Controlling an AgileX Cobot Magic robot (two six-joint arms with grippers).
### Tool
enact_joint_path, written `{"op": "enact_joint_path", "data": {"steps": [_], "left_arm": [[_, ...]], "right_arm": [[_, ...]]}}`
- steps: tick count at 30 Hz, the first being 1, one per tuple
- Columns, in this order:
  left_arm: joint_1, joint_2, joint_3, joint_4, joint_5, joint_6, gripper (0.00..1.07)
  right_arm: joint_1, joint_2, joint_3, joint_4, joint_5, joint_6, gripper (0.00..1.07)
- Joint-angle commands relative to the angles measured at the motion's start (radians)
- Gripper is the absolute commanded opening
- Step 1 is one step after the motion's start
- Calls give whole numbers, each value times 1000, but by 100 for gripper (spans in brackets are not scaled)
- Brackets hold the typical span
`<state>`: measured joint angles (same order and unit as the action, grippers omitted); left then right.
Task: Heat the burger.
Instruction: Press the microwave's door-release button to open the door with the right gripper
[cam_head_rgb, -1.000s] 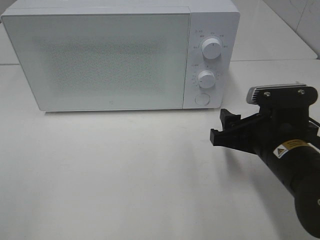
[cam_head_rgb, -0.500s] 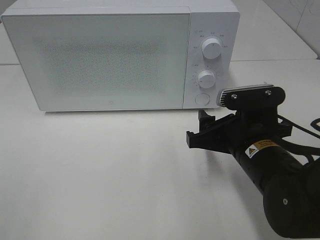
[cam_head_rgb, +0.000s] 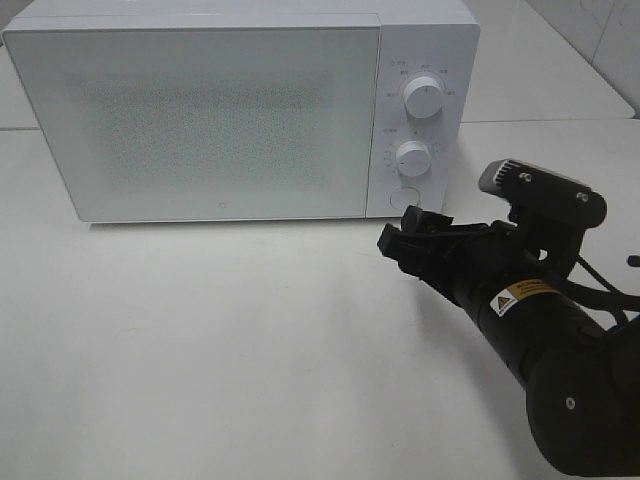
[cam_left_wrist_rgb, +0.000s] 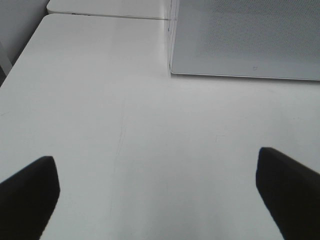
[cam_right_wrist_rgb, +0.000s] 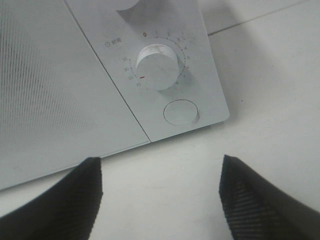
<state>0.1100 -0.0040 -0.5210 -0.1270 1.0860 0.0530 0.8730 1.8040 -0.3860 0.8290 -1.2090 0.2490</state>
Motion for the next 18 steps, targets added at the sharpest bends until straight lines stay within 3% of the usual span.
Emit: {"op": "enact_joint_path", "data": {"steps": [1,13,18], "left_arm": [[3,-18,4,1,-14,-5,100],[3,-18,4,1,-14,-5,100],[3,-18,4,1,-14,-5,100]], "right_arm": [[4,-1,-8,1,-64,168,61],[4,-1,-8,-7,57,924,30],[4,-1,-8,-6,73,1064,22]]}}
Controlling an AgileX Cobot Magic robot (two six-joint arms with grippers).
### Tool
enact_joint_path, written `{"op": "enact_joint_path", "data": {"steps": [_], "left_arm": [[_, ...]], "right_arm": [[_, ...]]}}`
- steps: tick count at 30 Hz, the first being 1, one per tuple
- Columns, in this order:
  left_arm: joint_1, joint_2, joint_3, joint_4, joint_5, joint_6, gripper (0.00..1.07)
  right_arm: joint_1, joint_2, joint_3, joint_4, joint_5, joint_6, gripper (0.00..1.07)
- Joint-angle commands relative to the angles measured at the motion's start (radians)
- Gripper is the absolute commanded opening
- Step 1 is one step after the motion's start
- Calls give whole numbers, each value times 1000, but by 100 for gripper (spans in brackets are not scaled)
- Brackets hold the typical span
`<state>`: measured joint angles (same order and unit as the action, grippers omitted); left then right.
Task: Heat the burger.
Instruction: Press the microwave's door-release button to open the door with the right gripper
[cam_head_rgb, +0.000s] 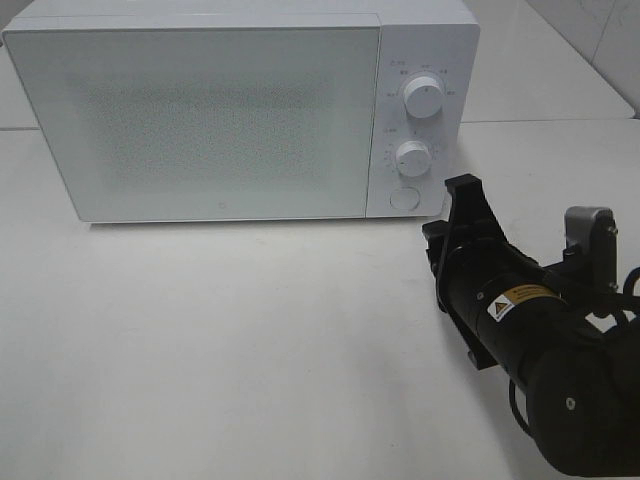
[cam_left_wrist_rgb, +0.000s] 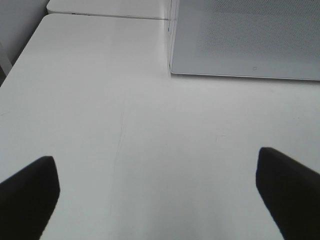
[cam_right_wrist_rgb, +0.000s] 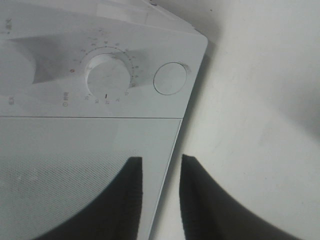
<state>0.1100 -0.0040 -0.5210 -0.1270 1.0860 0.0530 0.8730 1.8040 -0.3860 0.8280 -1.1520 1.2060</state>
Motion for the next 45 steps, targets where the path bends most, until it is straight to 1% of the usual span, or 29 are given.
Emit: {"op": "enact_joint_path", "data": {"steps": [1,2,4,5,6,7,9,16,18,22,24,30,32,37,45], "left_arm": [[3,-18,4,1,-14,-5,100],[3,-18,4,1,-14,-5,100],[3,-18,4,1,-14,-5,100],[3,-18,4,1,-14,-5,100],[3,-18,4,1,-14,-5,100],[3,-18,4,1,-14,-5,100],[3,-18,4,1,-14,-5,100],[3,-18,4,1,-14,-5,100],[3,-18,4,1,-14,-5,100],[3,-18,4,1,-14,-5,100],[3,-18,4,1,-14,-5,100],[3,-18,4,1,-14,-5,100],[3,-18,4,1,-14,-5,100],[3,-18,4,1,-14,-5,100],[3,-18,4,1,-14,-5,100]], "right_arm": [[4,-1,-8,-3,17,140,18],[4,-1,-8,-3,17,140,18],[4,-1,-8,-3,17,160,10],[4,-1,-8,-3,17,160,10],[4,-1,-8,-3,17,160,5],[4,-1,-8,-3,17,160,1],[4,-1,-8,-3,17,162,0],[-3,-1,-19,-5,36,171,0],[-39,-1,-54,-16,81,127,0],[-72,-1,-82,-40,105,109,0],[-105,-1,-109,-65,157,83,0],[-140,8,-142,-74,180,44,0],[-167,53,-179,-103,183,57,0],[-185,103,-207,-109,179,102,0],[-221,184,-277,-166,184,142,0]]}}
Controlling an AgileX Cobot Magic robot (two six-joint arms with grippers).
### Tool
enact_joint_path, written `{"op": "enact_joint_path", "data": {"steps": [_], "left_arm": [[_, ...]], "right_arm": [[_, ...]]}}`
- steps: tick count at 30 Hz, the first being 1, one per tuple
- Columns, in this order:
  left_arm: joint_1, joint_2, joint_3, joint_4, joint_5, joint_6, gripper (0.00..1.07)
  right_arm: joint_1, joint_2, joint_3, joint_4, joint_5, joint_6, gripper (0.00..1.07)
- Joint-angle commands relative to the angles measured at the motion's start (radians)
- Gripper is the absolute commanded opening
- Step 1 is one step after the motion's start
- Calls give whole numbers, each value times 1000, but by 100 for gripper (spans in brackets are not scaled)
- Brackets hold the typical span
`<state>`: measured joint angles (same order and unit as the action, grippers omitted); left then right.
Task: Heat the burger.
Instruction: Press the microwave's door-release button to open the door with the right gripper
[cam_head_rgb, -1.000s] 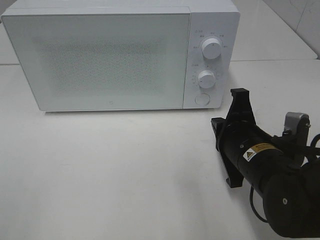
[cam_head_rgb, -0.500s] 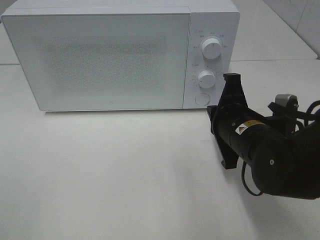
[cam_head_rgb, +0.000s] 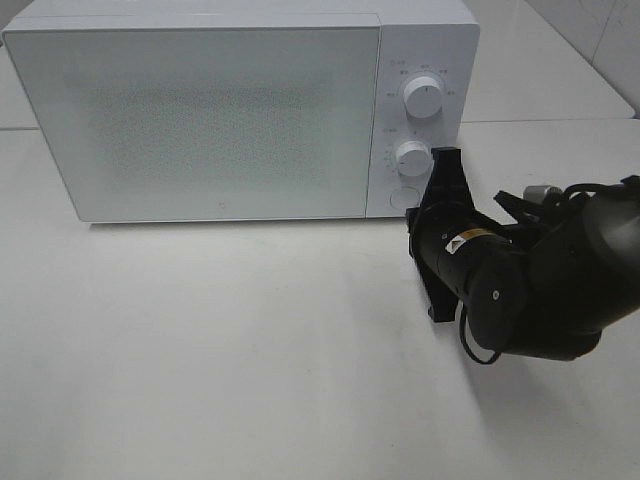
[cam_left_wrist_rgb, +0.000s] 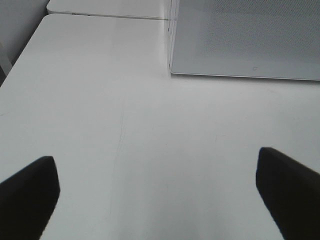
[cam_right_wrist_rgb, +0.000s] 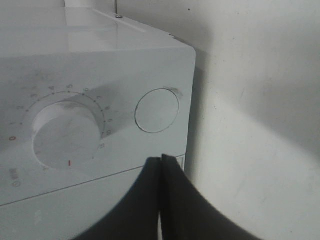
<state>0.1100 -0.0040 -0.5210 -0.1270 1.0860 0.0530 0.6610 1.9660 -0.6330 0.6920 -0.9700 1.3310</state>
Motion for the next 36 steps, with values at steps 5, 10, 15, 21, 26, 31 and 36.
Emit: {"op": "enact_joint_path", "data": {"steps": [5,10,15,21,26,31,36], "left_arm": [[3,-18,4,1,-14,-5,100],[3,-18,4,1,-14,-5,100],[3,-18,4,1,-14,-5,100],[3,-18,4,1,-14,-5,100],[3,-18,4,1,-14,-5,100],[3,-18,4,1,-14,-5,100],[3,-18,4,1,-14,-5,100]], "right_arm": [[-9,65,-66,-33,0,27,0],[-21,108,-102,-31,-1,46,0],[-29,116,-118,-21,-19,44,0],[-47,138,-159,-33,-9,41,0],[-68,151,-174,-29,-10,42,0],[-79,167,-187,-30,-10,41,0],[-79,180,-210,-30,-10,38,0]]}}
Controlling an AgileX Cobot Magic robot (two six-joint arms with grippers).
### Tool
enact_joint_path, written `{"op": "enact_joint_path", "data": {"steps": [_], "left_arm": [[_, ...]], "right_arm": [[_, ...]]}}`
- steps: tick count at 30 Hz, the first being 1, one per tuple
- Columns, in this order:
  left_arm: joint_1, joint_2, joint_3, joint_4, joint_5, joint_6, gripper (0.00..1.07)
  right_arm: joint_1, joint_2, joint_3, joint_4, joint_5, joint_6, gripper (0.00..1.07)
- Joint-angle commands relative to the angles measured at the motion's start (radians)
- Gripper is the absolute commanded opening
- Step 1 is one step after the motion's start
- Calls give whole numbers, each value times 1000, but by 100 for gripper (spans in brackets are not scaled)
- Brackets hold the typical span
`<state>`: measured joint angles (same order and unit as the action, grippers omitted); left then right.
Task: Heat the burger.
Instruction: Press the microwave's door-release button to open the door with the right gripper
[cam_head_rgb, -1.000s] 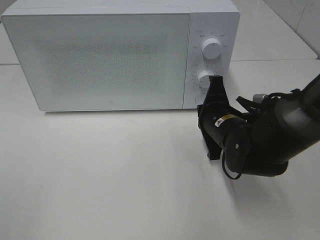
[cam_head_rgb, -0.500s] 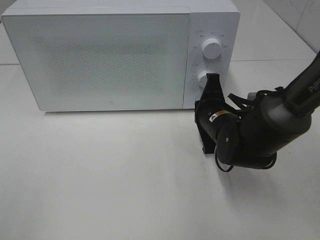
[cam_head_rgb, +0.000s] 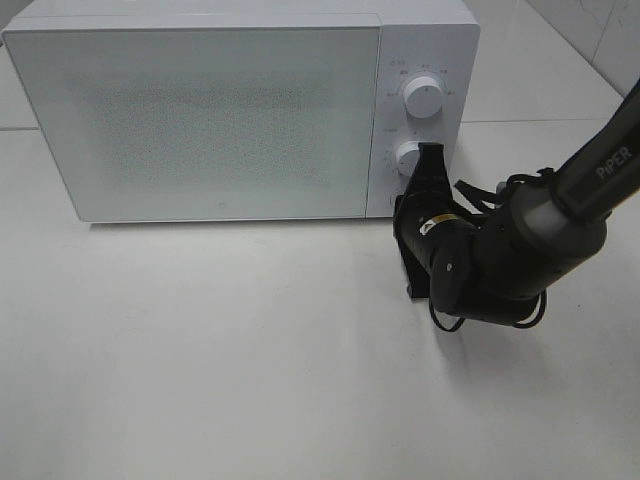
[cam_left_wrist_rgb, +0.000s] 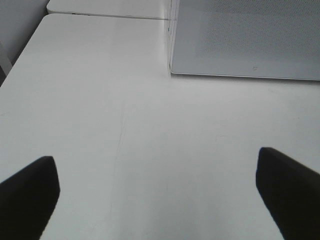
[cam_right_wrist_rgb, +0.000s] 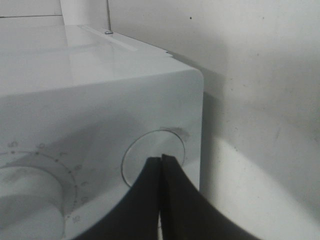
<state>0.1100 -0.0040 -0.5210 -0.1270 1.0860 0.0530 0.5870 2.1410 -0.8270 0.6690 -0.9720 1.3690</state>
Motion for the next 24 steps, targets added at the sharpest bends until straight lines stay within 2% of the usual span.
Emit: {"op": "enact_joint_path", "data": {"steps": [1,14,24], "left_arm": [[3,-18,4,1,-14,-5,100],[3,-18,4,1,-14,-5,100],[3,-18,4,1,-14,-5,100]], "right_arm": [[-5,10,-27,-5,-6,0,0],[-27,31,-73,27,-30,-19,0],[-28,32,-151,39,-170,-19,0]]}}
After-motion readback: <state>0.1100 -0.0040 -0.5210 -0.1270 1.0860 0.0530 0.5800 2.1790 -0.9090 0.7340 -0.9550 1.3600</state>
